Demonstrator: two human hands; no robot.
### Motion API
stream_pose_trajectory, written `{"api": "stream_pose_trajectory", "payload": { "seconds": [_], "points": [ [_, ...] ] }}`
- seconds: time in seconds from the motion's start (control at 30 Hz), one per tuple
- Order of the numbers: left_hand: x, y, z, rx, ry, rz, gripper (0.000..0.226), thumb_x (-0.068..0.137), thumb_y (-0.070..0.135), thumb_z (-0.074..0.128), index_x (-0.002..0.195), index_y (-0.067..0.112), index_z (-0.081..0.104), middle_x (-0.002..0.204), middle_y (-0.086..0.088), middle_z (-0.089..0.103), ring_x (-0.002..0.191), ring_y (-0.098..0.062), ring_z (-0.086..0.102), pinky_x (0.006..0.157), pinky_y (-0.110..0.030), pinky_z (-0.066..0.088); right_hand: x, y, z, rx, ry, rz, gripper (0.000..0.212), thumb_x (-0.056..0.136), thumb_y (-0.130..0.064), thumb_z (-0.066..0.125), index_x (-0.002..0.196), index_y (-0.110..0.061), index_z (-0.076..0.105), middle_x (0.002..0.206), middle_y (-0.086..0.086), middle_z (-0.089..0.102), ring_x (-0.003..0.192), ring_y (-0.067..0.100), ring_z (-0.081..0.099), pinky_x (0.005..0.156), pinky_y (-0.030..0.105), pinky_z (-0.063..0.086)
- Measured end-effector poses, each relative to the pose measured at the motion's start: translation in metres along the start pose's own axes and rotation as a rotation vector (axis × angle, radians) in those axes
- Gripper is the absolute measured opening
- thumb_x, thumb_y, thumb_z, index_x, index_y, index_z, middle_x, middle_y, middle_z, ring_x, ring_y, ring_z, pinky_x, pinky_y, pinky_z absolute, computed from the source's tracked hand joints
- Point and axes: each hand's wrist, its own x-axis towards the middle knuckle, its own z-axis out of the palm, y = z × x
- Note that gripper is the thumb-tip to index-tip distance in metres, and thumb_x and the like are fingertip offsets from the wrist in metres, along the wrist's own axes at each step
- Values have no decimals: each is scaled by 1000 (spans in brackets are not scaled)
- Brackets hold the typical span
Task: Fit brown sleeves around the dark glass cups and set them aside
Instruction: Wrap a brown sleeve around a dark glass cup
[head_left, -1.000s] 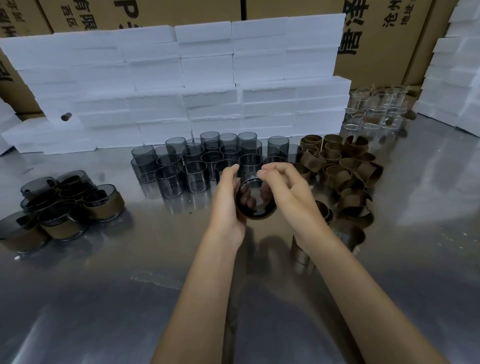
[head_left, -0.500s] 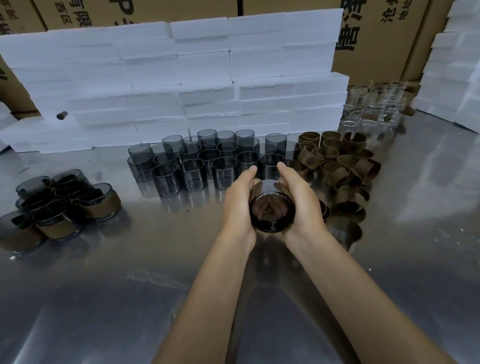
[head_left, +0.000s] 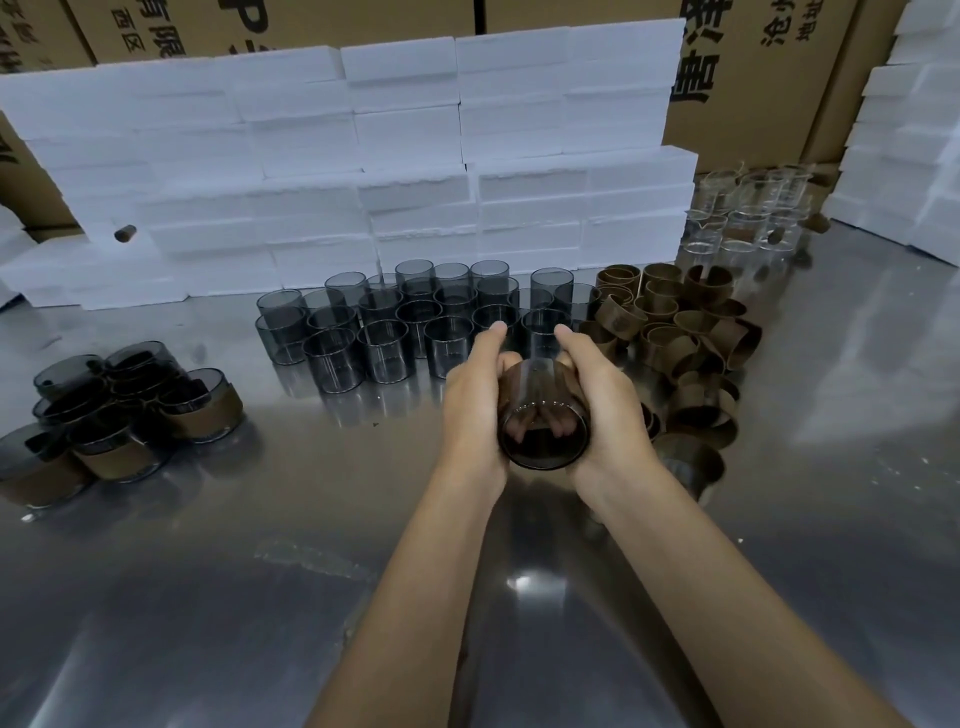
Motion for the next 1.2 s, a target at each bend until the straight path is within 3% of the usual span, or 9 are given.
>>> {"api": "stream_pose_trajectory", "payload": {
  "seconds": [0.13, 0.27, 0.43, 0.63, 0.83, 0.9, 0.97, 1.07, 1.2],
  "points": [
    [1, 7, -1, 172, 10, 193, 66, 102, 39, 50, 39, 23, 39, 43, 5, 33, 42, -9, 34, 50, -21, 40, 0, -5, -1, -13, -89, 25, 48, 92, -33, 70, 48, -24, 54, 54, -4, 52, 53, 13, 56, 63, 30, 51],
    [1, 5, -1, 199, 8, 299, 67, 105, 28, 44, 39, 16, 44, 41, 4, 39, 43, -8, 37, 50, -16, 39, 0, -6, -1, -20, -116, 59, 52, 92, -34, 69, 47, -23, 46, 51, -3, 40, 46, 11, 47, 55, 27, 46],
    [2, 4, -2, 172, -10, 291, 66, 106, 29, 44, 41, 18, 42, 45, 3, 40, 46, -9, 39, 52, -19, 40, -2, -3, 0, -92, -119, -6, 52, 90, -32, 72, 44, -24, 51, 49, -9, 40, 41, 6, 43, 45, 24, 40],
    [1, 3, 0, 124, -37, 248, 68, 107, 32, 45, 40, 21, 39, 44, 6, 37, 43, -8, 37, 45, -19, 37, -4, -3, 1, -140, -128, -21, 41, 90, -31, 72, 55, -24, 51, 53, -6, 42, 47, 9, 45, 53, 28, 41],
    [0, 4, -2, 127, -34, 258, 67, 106, 34, 46, 41, 22, 41, 46, 6, 40, 45, -8, 40, 48, -19, 39, -6, -3, 2, -170, -116, -46, 37, 91, -31, 71, 62, -23, 50, 55, -6, 41, 51, 10, 43, 56, 31, 38],
    [0, 6, -1, 163, 2, 315, 69, 107, 36, 46, 40, 23, 43, 46, 7, 42, 46, -7, 42, 51, -19, 40, -4, -4, 2, -173, -117, -61, 36, 91, -35, 70, 62, -22, 52, 59, -4, 45, 54, 11, 45, 58, 31, 40],
    [-1, 8, -1, 200, 34, 431, 70, 108, 41, 45, 40, 24, 45, 44, 10, 44, 45, -5, 44, 56, -19, 41, -4, -5, 1, -173, -188, -27, 34, 93, -43, 65, 69, -19, 65, 69, 0, 60, 64, 14, 58, 66, 33, 48],
    [-2, 11, -3, 223, 43, 586, 68, 106, 49, 43, 43, 23, 48, 44, 5, 55, 49, -6, 57, 67, -22, 47, -7, -6, 1, -85, -345, 213, 49, 96, -55, 54, 96, -11, 75, 92, 11, 73, 81, 23, 71, 77, 39, 58],
    [3, 12, -9, 231, 104, 648, 67, 103, 58, 39, 46, 23, 51, 65, -4, 72, 72, -17, 68, 92, -36, 51, -5, -2, 1, -104, -337, 244, 43, 101, -51, 49, 111, -16, 72, 94, 10, 77, 79, 22, 76, 67, 42, 62]
  ]
}}
